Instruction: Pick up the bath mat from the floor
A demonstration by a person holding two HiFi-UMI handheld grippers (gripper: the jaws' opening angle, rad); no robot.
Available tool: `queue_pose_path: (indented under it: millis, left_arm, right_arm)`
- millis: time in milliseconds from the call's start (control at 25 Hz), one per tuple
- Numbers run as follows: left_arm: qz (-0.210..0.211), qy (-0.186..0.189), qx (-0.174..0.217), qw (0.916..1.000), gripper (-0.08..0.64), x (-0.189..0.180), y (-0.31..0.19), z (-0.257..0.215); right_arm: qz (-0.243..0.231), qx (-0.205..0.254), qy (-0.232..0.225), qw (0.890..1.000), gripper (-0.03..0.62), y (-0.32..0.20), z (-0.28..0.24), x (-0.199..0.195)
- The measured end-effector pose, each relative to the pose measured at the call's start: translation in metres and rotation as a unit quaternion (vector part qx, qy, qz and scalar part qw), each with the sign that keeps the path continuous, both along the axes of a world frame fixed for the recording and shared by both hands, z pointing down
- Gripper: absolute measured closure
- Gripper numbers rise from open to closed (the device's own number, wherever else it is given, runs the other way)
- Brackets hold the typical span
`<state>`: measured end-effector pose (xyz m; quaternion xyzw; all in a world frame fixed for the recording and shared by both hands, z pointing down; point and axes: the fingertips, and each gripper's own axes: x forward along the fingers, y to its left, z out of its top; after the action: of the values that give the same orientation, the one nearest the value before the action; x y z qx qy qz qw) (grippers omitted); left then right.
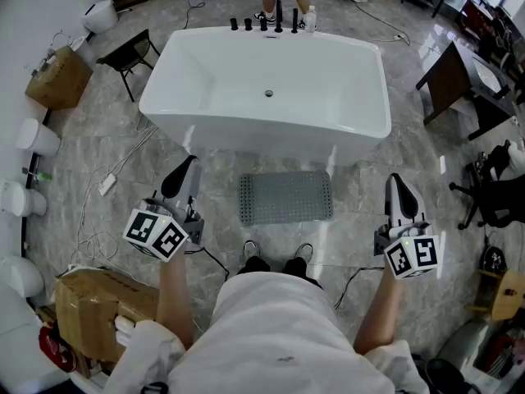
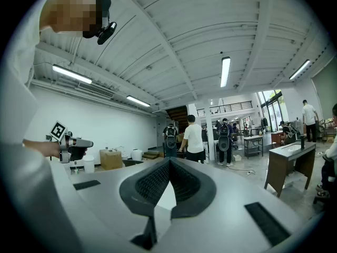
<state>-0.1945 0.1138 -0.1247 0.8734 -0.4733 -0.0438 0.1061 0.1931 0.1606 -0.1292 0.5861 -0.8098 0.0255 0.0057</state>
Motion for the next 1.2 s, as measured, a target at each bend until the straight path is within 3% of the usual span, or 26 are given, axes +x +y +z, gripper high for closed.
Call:
queue_pose_path:
  millis: [240, 480, 640, 840, 1200]
  left_arm:
    - [-0.013, 0.005, 0.000, 0.9999, 0.545, -0.003, 0.003, -0.002]
    - [-0.010, -0.002, -0.003, 0.9999, 0.545, 0.002, 0.007, 0.001]
    - [-0.015, -0.002, -0.011, 0.9998, 0.546, 0.005, 0.010, 0.006]
    - [-0.028, -0.014, -0.014, 0.9994, 0.548, 0.017, 0.015, 0.013]
    - [-0.041, -0.024, -0.054, 0.9974, 0.548, 0.045, 0.027, 0.043]
  right_arm:
    - [-0.003, -0.001, 0.011, 1.000, 0.584, 0.009, 0.000, 0.003]
    - [0.005, 0.018, -0.021, 1.000, 0.584, 0.011, -0.009, 0.012]
    - [-0.013, 0.014, -0.002, 1.000, 0.584, 0.011, -0.006, 0.010]
    - [-0.007, -0.003, 0.018, 1.000, 0.584, 0.010, 0.008, 0.023]
    - [-0.026, -0.050, -0.005, 0.998, 0.584, 0.014, 0.044, 0.046]
